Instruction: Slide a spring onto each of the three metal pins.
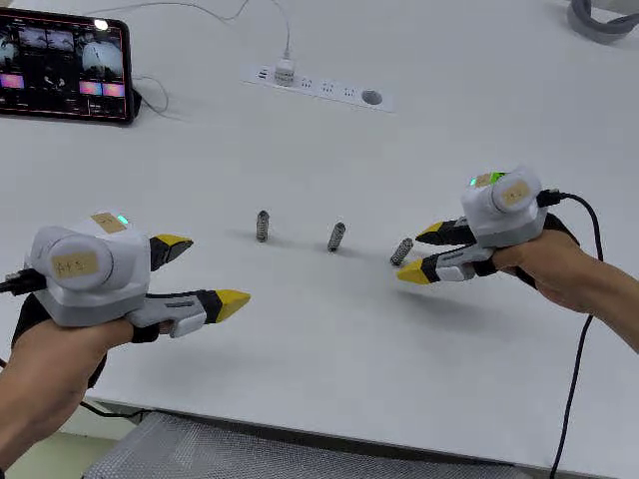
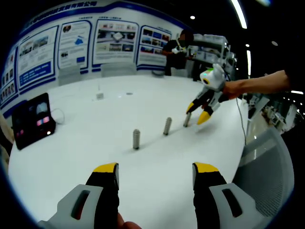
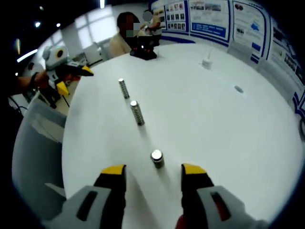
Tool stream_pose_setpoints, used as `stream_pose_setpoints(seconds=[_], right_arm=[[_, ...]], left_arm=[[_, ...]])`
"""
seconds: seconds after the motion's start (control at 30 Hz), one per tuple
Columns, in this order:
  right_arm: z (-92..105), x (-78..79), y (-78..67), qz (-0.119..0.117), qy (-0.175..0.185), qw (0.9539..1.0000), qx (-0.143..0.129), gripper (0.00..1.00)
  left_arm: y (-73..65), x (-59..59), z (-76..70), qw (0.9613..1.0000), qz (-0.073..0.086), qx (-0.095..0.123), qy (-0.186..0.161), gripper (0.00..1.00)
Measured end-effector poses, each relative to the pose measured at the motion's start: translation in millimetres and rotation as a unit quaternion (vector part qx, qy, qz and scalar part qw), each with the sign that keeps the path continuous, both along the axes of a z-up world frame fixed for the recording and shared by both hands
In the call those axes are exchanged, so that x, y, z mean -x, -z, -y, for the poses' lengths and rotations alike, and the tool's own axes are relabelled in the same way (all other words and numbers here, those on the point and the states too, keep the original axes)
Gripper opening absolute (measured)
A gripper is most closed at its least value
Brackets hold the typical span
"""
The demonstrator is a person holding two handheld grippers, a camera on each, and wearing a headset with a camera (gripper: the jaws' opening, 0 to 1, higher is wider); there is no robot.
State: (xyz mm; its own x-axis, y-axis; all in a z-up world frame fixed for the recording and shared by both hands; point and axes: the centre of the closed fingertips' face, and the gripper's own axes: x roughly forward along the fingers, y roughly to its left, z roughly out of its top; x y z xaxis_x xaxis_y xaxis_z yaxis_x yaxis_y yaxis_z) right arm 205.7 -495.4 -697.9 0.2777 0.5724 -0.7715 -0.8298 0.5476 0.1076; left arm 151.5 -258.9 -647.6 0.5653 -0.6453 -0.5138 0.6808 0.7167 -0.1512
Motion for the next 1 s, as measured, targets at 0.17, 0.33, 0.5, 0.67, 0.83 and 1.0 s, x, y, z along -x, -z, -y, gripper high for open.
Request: stream_pose_setpoints(seconds=[0.17,0.33,0.5,0.67,0.83,1.0], right_arm=[[2.3,-0.5,-7.0,0.005,0.035,0.9989,-0.033,0.49],[6.3,-0.6,-9.8,0.006,0.067,0.9962,-0.055,0.51],[4.9,-1.3,-18.0,0.012,0.106,0.99,-0.093,0.53],[4.3,1.9,-26.0,0.017,0.139,0.9817,-0.129,0.57],[8.5,6.5,-31.8,0.024,0.163,0.9754,-0.146,0.61],[10.1,10.8,-35.9,0.033,0.17,0.9736,-0.148,0.65]], left_arm=[[-1.5,-2.7,1.8,1.0,0.002,0.001,0.001,0.64],[-2.2,-3.7,3.2,1.0,0.002,0.002,0.002,0.64],[-2.1,-6.3,2.8,1.0,0.002,0.003,0.001,0.64],[-2.9,-9.3,3.6,1.0,0.002,0.003,0.003,0.64],[-5.8,-13.9,2.3,1.0,0.004,0.004,0.001,0.64],[-7.6,-18.1,0.5,1.0,0.006,0.003,-0.001,0.65]])
